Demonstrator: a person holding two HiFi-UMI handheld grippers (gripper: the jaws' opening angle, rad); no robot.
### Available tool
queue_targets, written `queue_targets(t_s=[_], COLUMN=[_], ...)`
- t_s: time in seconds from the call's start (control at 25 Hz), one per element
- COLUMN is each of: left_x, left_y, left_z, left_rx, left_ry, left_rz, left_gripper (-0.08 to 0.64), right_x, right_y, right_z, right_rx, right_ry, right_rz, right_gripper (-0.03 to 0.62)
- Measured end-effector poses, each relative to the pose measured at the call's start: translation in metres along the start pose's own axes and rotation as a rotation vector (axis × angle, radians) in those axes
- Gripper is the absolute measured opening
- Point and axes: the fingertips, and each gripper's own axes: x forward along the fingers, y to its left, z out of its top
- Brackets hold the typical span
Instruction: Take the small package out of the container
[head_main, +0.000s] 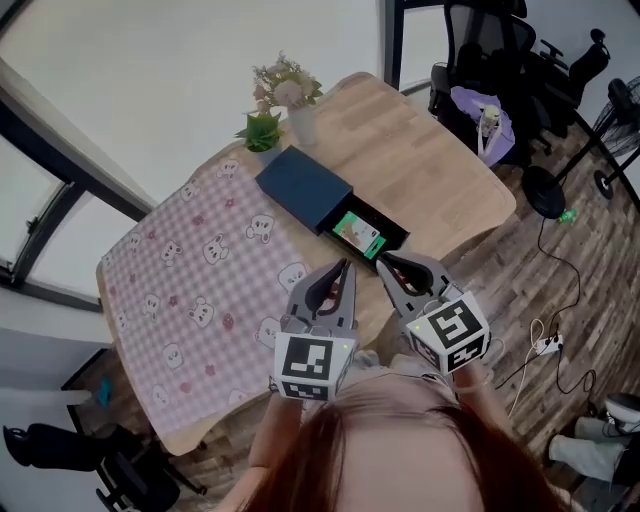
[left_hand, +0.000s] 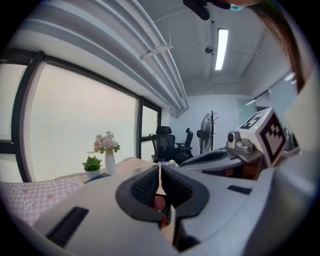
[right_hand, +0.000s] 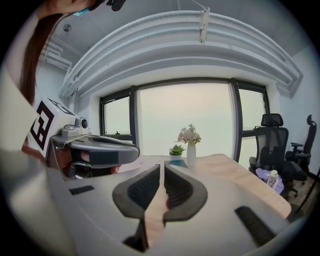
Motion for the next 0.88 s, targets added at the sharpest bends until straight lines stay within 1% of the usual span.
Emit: queue_targets(t_s=[0.12, 0.24, 0.48, 0.68, 0.88], left_x=[0.003, 0.005, 0.011, 0.017, 0.023], left_y=[0.013, 0.025, 0.035, 0.045, 0.054], left_z=[-0.002, -0.003, -0.016, -0.021, -0.031], left_rx=[-0.008, -0.019, -0.045, -0.032, -0.047], left_ry=[-0.002, -0.005, 0.017, 0.024, 0.037], left_rz=[-0.007, -0.009, -0.010, -0.003, 0.010], left_gripper=[0.017, 0.017, 0.017, 0.017, 0.017], right_x=[0.009, 0.019, 0.036, 0.049, 0.064], right_y=[-0.002, -0.004, -0.011, -0.019, -0.030], right_z=[0.000, -0.003, -0.018, -0.031, -0.048], right_rx=[0.013, -0.003, -0.016, -0.036, -0.046], right_ry=[0.010, 0.029, 0.082, 0.133, 0.182], right_rz=[-0.005, -0.012, -0.012, -0.005, 0.006], right_gripper=[0.049, 0.064, 0.092, 0.109, 0.132])
